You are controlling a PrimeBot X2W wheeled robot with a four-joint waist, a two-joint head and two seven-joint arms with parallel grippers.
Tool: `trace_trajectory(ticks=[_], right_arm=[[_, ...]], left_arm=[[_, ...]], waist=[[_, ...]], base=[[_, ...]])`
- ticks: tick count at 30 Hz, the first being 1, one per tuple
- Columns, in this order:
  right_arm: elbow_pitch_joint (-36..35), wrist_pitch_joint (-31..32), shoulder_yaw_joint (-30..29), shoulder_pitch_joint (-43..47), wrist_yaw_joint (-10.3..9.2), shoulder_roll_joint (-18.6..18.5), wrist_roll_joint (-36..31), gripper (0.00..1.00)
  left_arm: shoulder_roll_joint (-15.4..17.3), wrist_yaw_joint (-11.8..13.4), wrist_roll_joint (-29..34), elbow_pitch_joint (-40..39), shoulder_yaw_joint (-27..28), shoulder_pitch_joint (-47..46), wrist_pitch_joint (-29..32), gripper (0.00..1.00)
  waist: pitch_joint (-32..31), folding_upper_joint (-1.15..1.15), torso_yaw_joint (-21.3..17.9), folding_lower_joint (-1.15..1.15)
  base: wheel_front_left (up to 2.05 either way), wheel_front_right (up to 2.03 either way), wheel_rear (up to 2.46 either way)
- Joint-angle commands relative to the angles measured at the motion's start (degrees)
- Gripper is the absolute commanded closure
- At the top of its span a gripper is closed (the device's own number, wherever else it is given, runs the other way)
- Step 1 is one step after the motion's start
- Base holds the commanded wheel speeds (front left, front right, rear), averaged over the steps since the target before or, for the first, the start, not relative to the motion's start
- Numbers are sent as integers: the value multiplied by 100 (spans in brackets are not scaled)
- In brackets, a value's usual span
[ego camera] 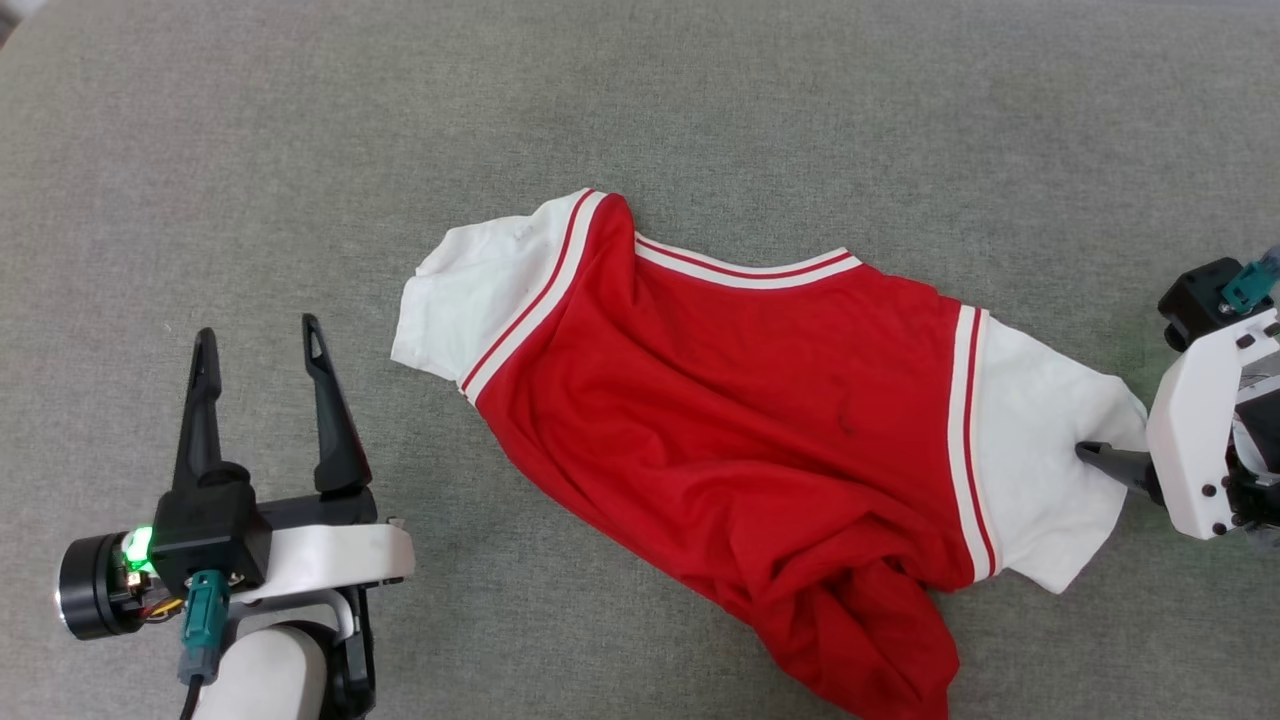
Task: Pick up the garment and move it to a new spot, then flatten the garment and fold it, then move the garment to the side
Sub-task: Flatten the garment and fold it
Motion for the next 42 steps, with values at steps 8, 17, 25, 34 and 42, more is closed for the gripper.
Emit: trace_trajectory(ticks=[8, 17, 25, 34, 42], right_arm=[[151, -825, 468, -168, -3, -235, -21, 100], [-24, -1073, 373, 333, -2, -1230, 482, 100], [707, -1462, 221, 823, -3, -870, 501, 32], [645, -3403, -635, 326, -3, -694, -499, 0], [182, -5338, -2028, 357, -1, 235, -1867, 0]], left_arm=[[-261, -514, 412, 237, 471, 49, -13, 0], [-402, -825, 667, 306, 722, 221, -14, 0], [-390, -1035, 793, 461, 855, 118, -14, 0], [-3, -1512, 858, 1024, 856, -293, -14, 0], [544, -2199, 802, 1817, 693, -1440, 360, 0]], waist=[[-196, 0, -131, 1], [-494, 0, -301, 1], [-460, 0, -377, 1], [-694, 0, -585, 1], [-668, 0, -793, 1]], base=[[0, 0, 0], [0, 0, 0], [0, 0, 0], [0, 0, 0], [0, 0, 0]])
